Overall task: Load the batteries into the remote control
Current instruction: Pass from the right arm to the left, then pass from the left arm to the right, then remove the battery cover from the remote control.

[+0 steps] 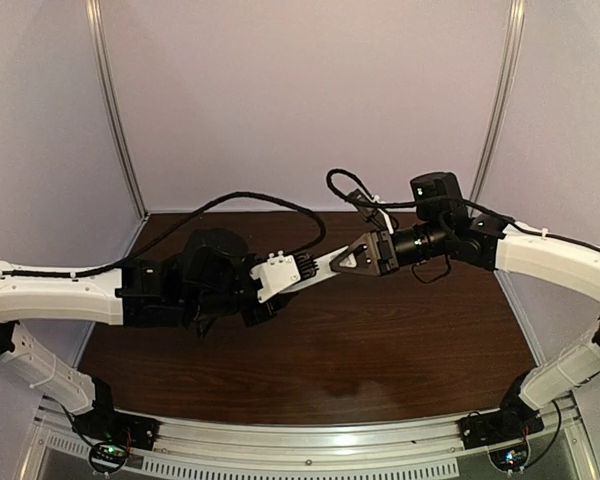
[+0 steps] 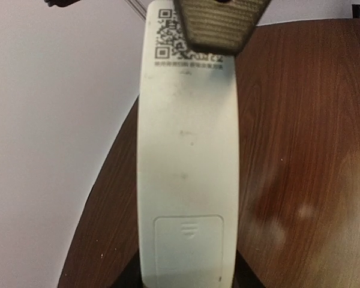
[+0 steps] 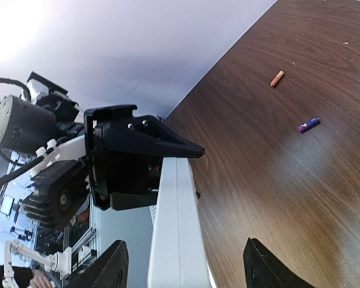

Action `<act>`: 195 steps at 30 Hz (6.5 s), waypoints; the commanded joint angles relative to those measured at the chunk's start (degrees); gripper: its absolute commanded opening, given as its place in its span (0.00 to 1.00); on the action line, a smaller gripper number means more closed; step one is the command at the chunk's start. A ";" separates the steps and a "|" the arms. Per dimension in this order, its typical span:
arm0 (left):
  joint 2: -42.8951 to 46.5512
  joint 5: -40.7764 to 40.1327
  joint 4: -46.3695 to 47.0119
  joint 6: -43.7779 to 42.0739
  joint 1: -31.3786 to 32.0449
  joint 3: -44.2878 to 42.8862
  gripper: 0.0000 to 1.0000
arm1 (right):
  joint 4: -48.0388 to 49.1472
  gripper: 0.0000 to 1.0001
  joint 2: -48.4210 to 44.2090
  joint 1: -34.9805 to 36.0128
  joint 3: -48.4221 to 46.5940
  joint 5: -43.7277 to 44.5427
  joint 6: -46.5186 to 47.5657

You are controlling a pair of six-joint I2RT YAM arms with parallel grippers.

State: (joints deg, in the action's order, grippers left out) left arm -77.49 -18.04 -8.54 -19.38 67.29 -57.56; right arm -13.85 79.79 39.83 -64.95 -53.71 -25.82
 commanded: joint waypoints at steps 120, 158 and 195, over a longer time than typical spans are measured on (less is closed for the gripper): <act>-10.65 46.31 26.46 70.86 -18.51 0.12 0.67 | 49.53 0.00 1.98 -3.38 18.13 7.19 -26.64; -12.59 45.16 17.93 67.63 -20.18 0.64 0.43 | 54.76 0.00 2.03 -5.84 18.72 5.14 -31.90; -12.78 48.24 18.50 66.29 -20.31 1.49 0.35 | 48.91 0.00 0.28 -11.18 19.89 7.40 -29.15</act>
State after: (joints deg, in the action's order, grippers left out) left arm -89.82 31.88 13.28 48.25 47.51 -57.52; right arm 33.67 81.21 30.65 -45.78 -49.65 -54.37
